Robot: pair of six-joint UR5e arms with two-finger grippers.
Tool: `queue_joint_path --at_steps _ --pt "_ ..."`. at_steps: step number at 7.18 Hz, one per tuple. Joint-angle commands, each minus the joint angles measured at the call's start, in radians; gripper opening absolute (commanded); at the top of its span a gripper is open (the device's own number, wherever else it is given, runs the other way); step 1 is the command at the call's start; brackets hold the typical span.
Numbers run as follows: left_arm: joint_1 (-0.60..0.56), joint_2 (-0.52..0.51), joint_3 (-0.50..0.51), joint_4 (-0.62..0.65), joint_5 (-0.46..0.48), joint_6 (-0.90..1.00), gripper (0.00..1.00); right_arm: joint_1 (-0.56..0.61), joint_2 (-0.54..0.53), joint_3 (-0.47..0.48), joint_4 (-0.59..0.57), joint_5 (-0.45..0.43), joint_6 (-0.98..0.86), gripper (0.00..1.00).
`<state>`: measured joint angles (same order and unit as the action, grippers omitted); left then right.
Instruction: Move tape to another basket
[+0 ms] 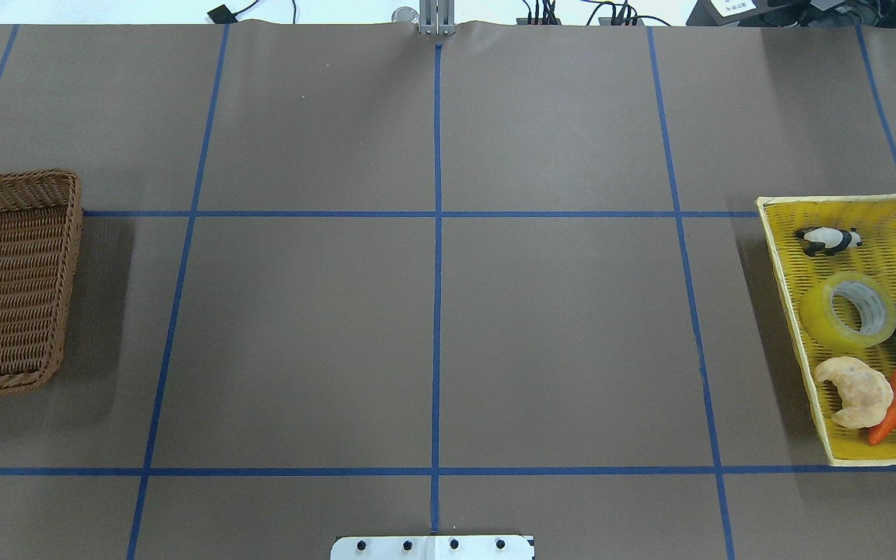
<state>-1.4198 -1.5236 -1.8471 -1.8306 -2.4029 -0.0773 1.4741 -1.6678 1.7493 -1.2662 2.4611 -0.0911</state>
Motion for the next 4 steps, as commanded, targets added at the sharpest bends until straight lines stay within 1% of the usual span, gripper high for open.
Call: queue_joint_path --at_steps 1,2,4 --pt "-0.001 0.005 -0.003 0.001 -0.001 -0.002 0.98 0.0 0.01 -0.01 -0.001 -0.001 0.017 1.0" --pt "0.002 0.013 0.003 0.002 0.001 -0.001 0.98 0.0 0.008 -0.008 0.001 0.001 0.051 1.0" --pt "0.002 0.016 0.002 0.004 0.001 -0.004 0.98 0.0 0.005 0.018 0.002 0.002 0.045 1.0"
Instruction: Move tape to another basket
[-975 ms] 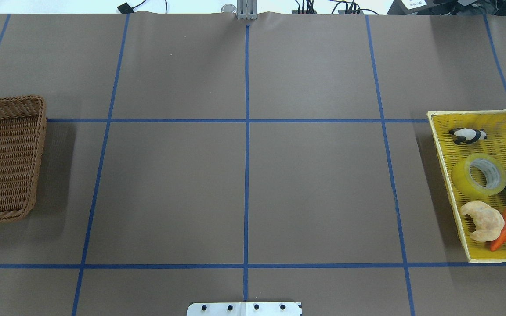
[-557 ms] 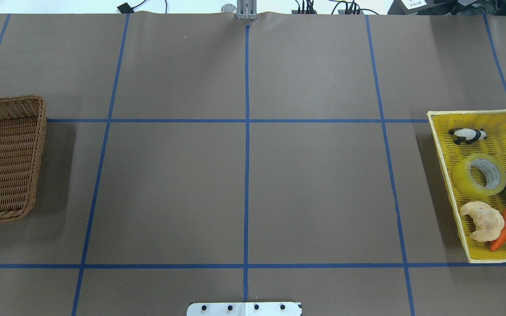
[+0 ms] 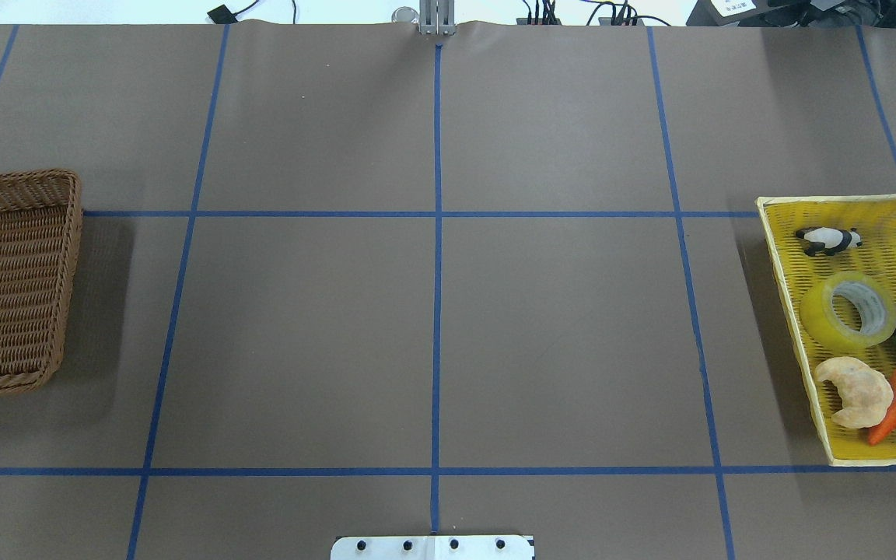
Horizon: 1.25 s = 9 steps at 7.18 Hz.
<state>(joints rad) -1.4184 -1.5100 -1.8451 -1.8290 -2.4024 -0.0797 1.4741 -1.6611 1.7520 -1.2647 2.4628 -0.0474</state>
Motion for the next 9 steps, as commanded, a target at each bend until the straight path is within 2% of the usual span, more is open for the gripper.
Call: queue_joint_path --at_steps 1,2,4,6,7,9 --pt "0.001 0.002 0.004 0.005 0.002 -0.05 0.98 -0.001 -0.003 0.012 0.001 0.013 0.012 1.0" --pt "-0.001 0.005 0.006 0.007 0.008 -0.09 0.98 -0.002 -0.008 -0.002 -0.002 0.007 0.011 1.0" --pt "-0.001 0.004 -0.002 0.007 0.102 -0.083 0.98 -0.023 0.02 -0.014 0.002 0.013 0.149 1.0" --pt "-0.002 0.007 -0.002 0.011 0.117 -0.086 0.98 -0.053 0.021 -0.009 0.054 -0.03 0.158 1.0" --pt "-0.002 0.01 0.0 0.014 0.136 -0.086 0.98 -0.101 0.021 -0.006 0.054 -0.118 0.161 1.0" --pt "-0.001 0.02 0.003 0.013 0.137 -0.091 0.98 -0.243 0.021 -0.037 0.057 -0.142 0.257 1.0"
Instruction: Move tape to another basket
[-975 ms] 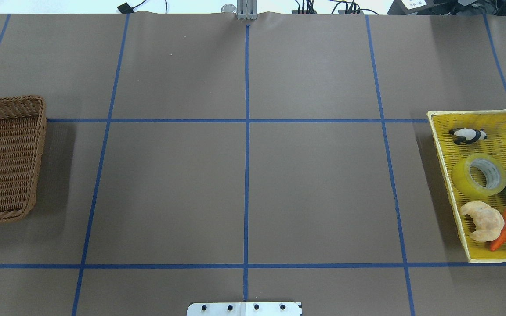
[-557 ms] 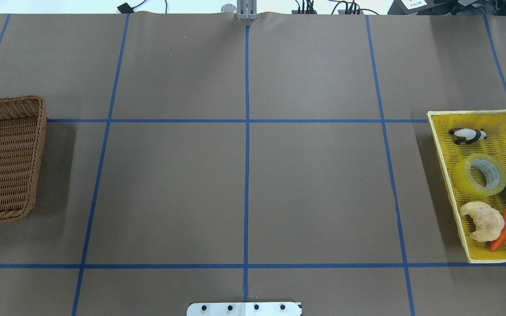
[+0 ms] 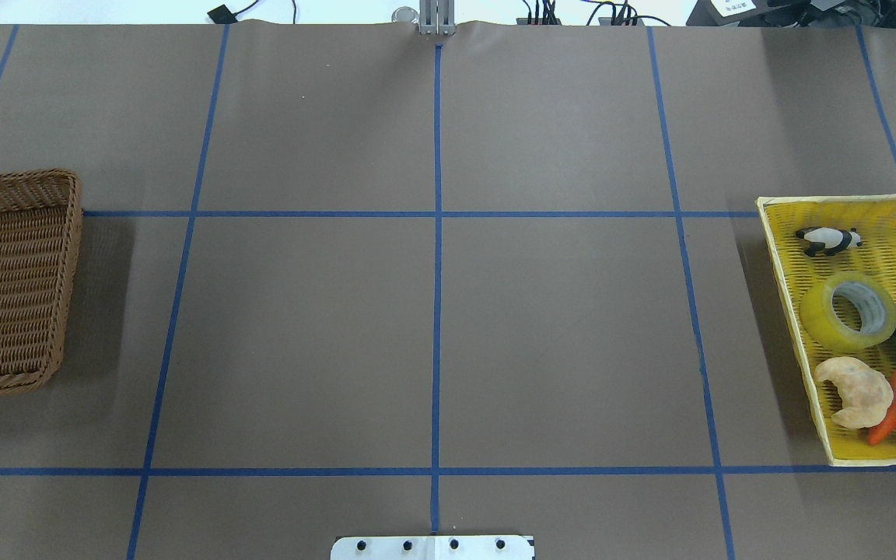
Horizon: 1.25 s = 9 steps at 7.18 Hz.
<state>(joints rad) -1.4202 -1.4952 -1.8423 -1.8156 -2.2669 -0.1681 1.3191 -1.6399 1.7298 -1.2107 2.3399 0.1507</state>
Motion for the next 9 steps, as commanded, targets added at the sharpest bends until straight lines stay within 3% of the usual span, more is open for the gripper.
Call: queue_joint_path --at_steps 1,6,7,8,9 --pt "0.001 0.006 0.0 -0.002 -0.002 -0.004 0.98 -0.144 0.0 -0.038 0.005 -0.028 0.07 1.0" --pt "0.0 0.006 -0.009 -0.002 -0.006 -0.008 0.98 -0.234 0.008 -0.145 0.048 -0.044 0.064 0.99" --pt "0.0 0.006 -0.008 -0.002 -0.005 -0.008 0.98 -0.236 0.02 -0.148 0.048 -0.039 0.064 0.95" --pt "0.0 0.006 -0.008 -0.002 -0.006 -0.008 0.98 -0.236 0.02 -0.15 0.046 -0.036 0.066 0.72" --pt "0.0 0.006 -0.009 -0.002 -0.006 -0.01 0.98 -0.236 0.02 -0.15 0.046 -0.034 0.069 0.33"
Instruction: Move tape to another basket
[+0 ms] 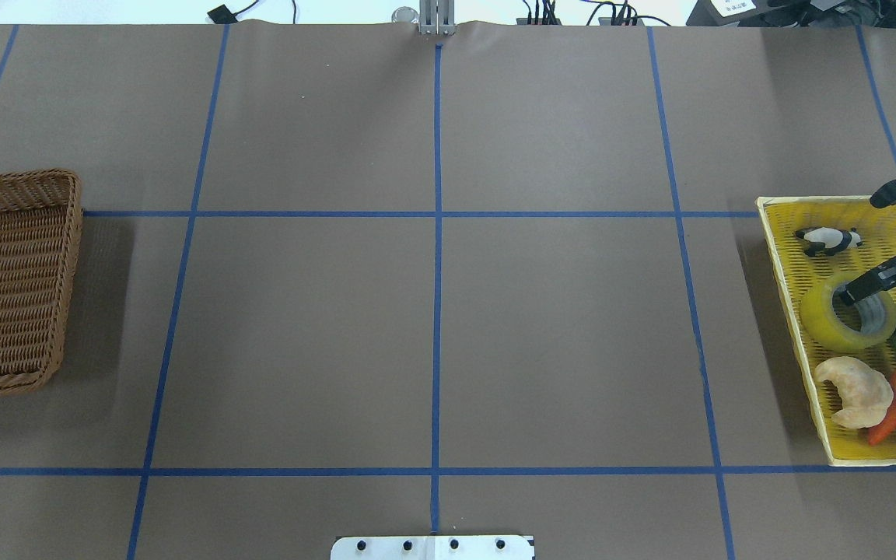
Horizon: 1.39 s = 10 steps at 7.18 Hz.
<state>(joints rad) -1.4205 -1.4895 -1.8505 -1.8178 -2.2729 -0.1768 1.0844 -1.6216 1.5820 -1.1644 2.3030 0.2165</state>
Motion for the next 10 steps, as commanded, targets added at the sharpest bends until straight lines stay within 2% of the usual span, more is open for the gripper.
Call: queue_joint_path --at_steps 1,3,4,5,6,7,9,10 --pt "0.002 0.0 -0.001 0.0 0.0 -0.001 0.98 0.0 0.002 -0.004 0.0 0.006 0.003 0.0" --pt "0.002 -0.003 0.001 0.0 0.001 -0.001 0.98 0.014 0.003 0.021 -0.009 0.044 0.001 0.0" --pt "0.002 -0.003 -0.001 0.0 -0.002 -0.003 0.98 0.085 0.005 0.062 -0.017 0.117 0.007 0.0" --pt "0.002 -0.012 -0.003 -0.002 -0.008 -0.06 0.98 0.119 0.009 0.109 -0.035 0.148 0.017 0.0" --pt "0.017 -0.034 -0.006 -0.009 -0.014 -0.148 0.98 0.12 0.072 0.154 -0.122 0.147 0.08 0.0" --pt "0.047 -0.064 0.0 -0.008 -0.07 -0.209 0.98 0.115 0.157 0.153 -0.189 0.154 0.171 0.0" --pt "0.067 -0.135 0.002 -0.009 -0.17 -0.367 0.98 0.028 0.297 0.157 -0.176 0.254 0.466 0.0" --pt "0.075 -0.171 0.002 -0.011 -0.222 -0.479 0.97 0.002 0.362 0.157 -0.176 0.345 0.545 0.0"
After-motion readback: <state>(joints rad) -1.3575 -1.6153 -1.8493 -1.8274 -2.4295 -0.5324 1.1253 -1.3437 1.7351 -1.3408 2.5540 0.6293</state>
